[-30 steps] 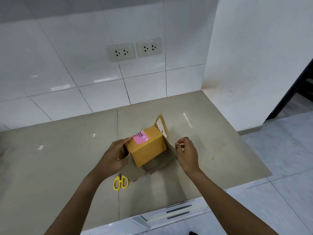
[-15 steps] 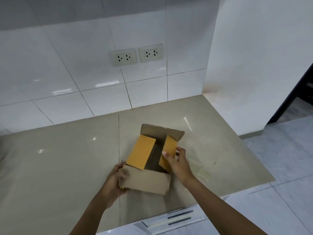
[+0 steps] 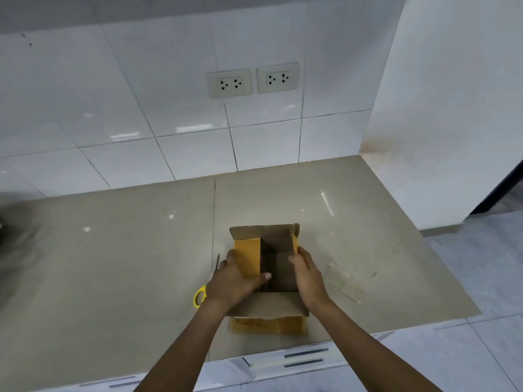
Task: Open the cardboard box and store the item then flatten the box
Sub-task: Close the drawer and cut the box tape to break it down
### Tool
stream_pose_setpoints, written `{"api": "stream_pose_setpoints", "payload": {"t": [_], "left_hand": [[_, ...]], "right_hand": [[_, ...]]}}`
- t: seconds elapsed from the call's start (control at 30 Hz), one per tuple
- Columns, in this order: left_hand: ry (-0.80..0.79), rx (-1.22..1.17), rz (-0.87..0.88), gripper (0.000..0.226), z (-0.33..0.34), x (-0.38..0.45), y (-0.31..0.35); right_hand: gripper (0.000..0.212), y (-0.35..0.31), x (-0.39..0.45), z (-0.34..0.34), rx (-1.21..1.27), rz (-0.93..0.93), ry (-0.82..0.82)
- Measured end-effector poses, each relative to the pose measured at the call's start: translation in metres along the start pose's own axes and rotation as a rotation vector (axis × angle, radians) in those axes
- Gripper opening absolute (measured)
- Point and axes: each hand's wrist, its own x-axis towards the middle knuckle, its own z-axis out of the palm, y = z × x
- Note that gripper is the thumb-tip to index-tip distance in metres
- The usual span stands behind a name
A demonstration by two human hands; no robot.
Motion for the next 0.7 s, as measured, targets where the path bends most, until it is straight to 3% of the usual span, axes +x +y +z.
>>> {"api": "stream_pose_setpoints", "payload": {"t": [0.03,0.13,0.27,0.33,0.43,0.53,0.7], "left_hand": [[-0.044,0.039,-0.016,0.114,0.0,0.003,0.0],[-0.141,-0.02,-0.064,0.101,-0.006,0.006,-0.006],[-0.281,-0.603,-0.2,0.047,-0.029,0.009,-0.019],[-0.254,-0.791,-0.35,0.033,-0.041,0.007,-0.031],[-0.269,-0.92,-0.441,0.025,-0.048,0.002,-0.059],[-0.316,-0.902,-0.416,0.026,-0.056,-0.003,-0.067],[-0.171,-0.828,-0.18,0.024,-0.088,0.001,-0.046]], "right_hand": [[0.023,-0.003,-0.001,-0.003,0.059,0.003,0.059],[0.03,-0.007,-0.003,-0.018,0.141,0.012,0.224],[0.019,-0.003,0.008,-0.046,0.091,0.142,0.201],[0.015,0.0,0.015,-0.058,0.12,0.274,0.181],[0.027,0.003,0.021,-0.064,0.212,0.471,0.115],[0.027,-0.004,0.028,-0.062,0.306,0.494,0.085],[0.013,-0.031,0.038,-0.064,0.434,0.343,0.071]]}}
